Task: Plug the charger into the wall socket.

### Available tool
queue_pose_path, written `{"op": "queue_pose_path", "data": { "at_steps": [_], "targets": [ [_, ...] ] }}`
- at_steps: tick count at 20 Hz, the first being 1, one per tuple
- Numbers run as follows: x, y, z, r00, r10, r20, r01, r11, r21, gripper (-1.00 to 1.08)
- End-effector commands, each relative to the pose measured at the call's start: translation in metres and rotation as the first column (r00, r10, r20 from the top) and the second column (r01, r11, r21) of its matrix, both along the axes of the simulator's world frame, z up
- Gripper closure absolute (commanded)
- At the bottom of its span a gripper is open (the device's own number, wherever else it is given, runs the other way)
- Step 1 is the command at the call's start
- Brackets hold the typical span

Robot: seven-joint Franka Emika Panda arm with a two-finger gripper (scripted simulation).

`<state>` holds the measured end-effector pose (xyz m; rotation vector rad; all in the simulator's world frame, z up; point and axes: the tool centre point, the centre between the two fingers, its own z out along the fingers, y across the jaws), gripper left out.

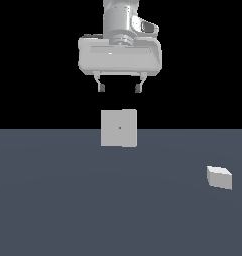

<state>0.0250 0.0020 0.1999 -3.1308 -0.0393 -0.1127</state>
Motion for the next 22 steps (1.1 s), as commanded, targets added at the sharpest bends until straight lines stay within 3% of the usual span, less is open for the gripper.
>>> {"op": "queue_pose_path", "data": {
  "at_steps": [1,11,22],
  "targets": [
    [0.000,0.000,0.000,1.000,0.000,0.000,0.000,1.000,0.000,-0.92],
    [-0.006,-0.016,-0.011,0.999,-0.043,0.023,0.043,0.999,-0.005,-0.92],
    [-0.029,-0.069,-0.048,0.978,-0.184,0.102,0.187,0.982,-0.017,-0.92]
  ]
}}
